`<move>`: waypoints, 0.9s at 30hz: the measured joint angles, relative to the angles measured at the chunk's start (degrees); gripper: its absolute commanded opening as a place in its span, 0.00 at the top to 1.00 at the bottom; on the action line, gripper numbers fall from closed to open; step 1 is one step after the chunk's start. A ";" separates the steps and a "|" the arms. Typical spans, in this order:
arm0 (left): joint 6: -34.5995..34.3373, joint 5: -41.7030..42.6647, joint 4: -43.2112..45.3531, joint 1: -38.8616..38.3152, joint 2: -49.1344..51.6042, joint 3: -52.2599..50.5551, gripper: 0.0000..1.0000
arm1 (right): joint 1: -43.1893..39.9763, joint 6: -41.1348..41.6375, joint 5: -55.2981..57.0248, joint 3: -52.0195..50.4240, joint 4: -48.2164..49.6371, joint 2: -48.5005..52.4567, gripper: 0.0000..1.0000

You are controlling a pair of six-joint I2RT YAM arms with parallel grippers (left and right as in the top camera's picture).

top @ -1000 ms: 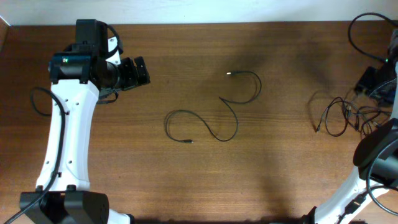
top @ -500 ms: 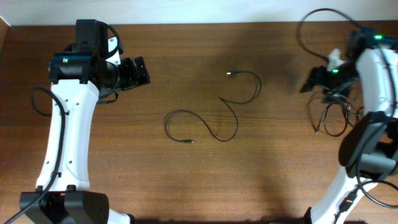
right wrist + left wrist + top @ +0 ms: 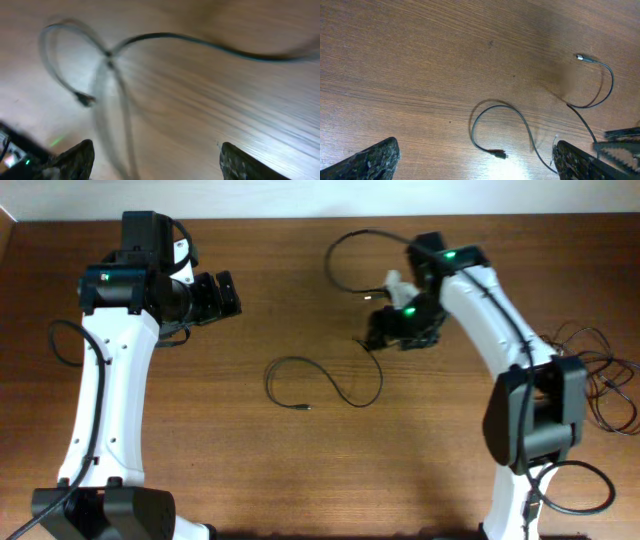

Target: Untangle cables

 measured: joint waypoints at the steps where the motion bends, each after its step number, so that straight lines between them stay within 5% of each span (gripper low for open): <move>1: 0.00 0.00 0.00 0.00 0.00 0.00 0.01 | 2.08 -0.13 -0.61 -0.02 0.04 0.00 0.37; 8: 0.00 0.00 0.00 0.00 0.00 0.00 0.01 | 10.34 -0.61 3.28 -0.59 0.02 0.00 0.94; 18: 0.00 0.00 0.02 0.00 0.00 0.00 0.01 | 16.94 -0.33 4.31 -0.92 0.04 0.00 0.96; 27: 0.00 0.00 0.00 0.00 0.00 0.00 0.01 | 16.87 -8.28 -22.47 1.16 0.07 -8.31 0.96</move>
